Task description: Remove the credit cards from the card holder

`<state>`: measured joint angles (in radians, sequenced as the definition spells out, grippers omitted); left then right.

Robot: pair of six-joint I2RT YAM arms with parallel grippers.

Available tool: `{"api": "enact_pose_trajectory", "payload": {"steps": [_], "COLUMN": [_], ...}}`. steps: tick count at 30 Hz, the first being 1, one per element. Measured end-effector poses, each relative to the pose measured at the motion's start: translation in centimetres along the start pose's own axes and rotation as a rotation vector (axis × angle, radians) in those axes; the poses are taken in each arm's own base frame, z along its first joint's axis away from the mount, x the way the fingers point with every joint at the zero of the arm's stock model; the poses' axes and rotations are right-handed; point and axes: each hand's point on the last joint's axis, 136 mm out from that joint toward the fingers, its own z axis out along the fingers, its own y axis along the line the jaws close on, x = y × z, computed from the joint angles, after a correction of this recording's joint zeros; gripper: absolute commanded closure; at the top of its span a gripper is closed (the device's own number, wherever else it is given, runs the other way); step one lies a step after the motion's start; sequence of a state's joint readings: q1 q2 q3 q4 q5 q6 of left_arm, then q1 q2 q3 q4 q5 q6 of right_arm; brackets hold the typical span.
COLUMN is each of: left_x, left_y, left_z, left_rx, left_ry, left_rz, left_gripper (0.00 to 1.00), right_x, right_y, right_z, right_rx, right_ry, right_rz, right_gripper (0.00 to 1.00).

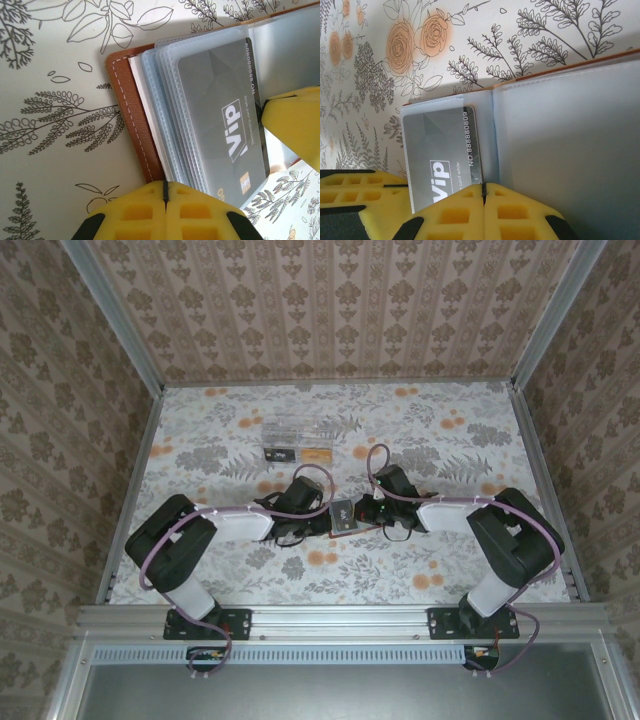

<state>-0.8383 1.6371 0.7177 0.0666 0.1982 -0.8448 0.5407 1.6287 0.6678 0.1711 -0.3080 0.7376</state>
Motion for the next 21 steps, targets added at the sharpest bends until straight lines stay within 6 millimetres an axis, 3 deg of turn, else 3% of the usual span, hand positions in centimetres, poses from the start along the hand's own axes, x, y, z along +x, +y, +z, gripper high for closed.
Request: {"api": "enact_pose_trajectory", "payload": {"steps": [14,17,21], "left_x": [0.2,-0.3,-1.2], "left_y": [0.5,0.0,-1.0], "left_z": [-1.0,-1.2,-1.5], "left_rx": [-0.055,-0.057,-0.038], "left_ry": [0.005,0.003,-0.014], "left_rz": [0.009,0.018,0.033], "left_gripper": [0.99,0.92,0.92], "right_x": [-0.1,-0.1,-0.1], "right_y": [-0.9,-0.8,-0.8], "right_z": [-1.2,-1.2,-1.2], "right_rx": [0.001,0.0,0.0], "right_ry": [-0.026,-0.026,-0.026], "right_rz": [0.016,0.016,0.016], "right_gripper": [1.0,1.0,1.0]}}
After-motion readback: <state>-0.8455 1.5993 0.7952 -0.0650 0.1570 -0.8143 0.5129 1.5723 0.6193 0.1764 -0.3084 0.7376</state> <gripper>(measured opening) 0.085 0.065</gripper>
